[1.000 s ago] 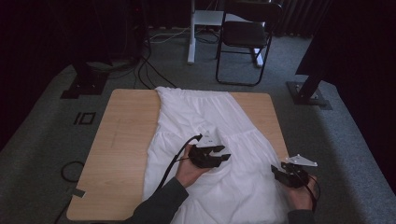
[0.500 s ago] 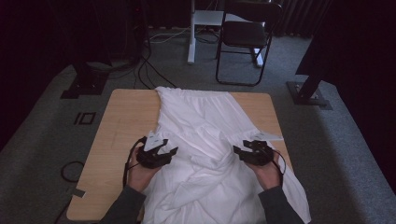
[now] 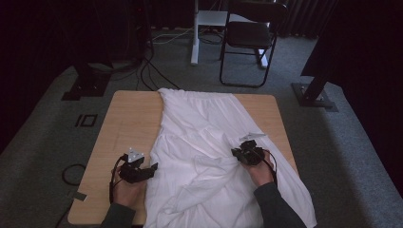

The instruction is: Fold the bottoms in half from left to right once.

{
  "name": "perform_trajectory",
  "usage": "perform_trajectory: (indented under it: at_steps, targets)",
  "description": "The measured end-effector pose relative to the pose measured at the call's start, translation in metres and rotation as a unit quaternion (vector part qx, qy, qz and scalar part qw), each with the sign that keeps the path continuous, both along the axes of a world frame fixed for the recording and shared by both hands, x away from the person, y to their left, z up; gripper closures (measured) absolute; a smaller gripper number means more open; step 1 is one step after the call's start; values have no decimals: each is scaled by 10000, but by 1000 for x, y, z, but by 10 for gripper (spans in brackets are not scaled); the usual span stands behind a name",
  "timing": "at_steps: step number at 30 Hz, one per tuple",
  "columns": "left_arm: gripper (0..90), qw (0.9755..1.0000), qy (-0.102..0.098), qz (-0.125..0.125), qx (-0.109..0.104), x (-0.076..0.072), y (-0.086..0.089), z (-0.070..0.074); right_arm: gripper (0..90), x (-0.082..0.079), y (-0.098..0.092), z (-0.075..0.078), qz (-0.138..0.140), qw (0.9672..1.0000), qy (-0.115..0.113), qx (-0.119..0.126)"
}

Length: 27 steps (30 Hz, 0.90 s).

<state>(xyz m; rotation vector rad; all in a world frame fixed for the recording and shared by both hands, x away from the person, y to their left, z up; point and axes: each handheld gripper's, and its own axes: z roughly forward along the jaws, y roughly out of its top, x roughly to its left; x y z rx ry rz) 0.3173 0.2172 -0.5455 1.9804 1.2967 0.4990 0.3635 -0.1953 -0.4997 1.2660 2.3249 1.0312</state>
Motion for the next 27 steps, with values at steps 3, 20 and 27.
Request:
perform_trajectory:
  at_steps: [3, 20, 27]
  targets:
    - [357, 9999, 47, -60, 67, 2, -4, -2, 885, -4, -2, 5, 4, 9999, -123, 34]
    - [891, 9957, -915, -87, -67, -22, -6, 58, 888, -35, -43, 76, -141, 9898, -1285, 607]
    - [774, 9937, -1075, -288, -116, -27, -26, 86, 888, -71, -101, 99, -802, 9737, -1879, 1009]
